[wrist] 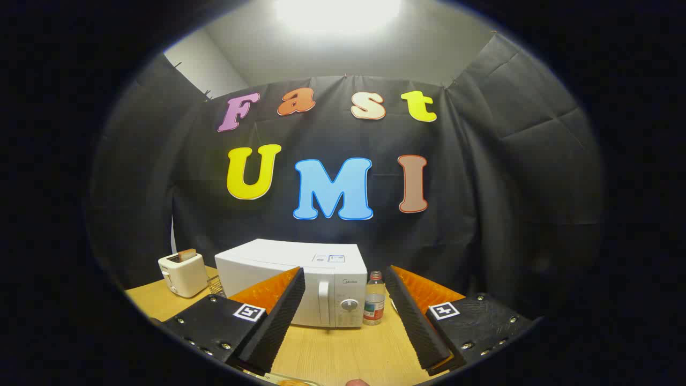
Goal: Open the microwave, put the food inside, and close the microwave door.
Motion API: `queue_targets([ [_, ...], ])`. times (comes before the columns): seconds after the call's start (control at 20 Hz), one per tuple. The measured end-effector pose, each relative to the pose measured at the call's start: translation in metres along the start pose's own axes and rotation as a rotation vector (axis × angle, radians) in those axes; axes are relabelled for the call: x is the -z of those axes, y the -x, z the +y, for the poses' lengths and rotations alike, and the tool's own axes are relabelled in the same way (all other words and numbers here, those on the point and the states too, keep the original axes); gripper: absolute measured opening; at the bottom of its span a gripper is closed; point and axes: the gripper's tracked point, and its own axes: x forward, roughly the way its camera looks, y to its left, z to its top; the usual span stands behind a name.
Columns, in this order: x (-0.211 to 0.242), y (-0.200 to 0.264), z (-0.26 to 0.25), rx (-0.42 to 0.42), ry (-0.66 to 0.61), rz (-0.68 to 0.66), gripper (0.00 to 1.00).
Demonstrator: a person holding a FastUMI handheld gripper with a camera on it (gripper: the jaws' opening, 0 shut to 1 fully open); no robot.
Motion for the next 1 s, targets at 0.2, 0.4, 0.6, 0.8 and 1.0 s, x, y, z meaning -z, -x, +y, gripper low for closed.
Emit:
queue_targets([
  [0.2,0.003,-0.002,-0.008,0.006,-0.009,0.003,0.96],
  [0.4,0.004,-0.001,-0.014,0.008,-0.013,0.0,0.96],
  [0.6,0.007,0.003,-0.015,0.004,-0.013,0.003,0.95],
  [0.8,0.007,0.004,-0.018,0.014,-0.018,0.002,0.95],
  [1.0,0.008,0.004,-0.017,0.021,-0.028,0.008,0.95],
])
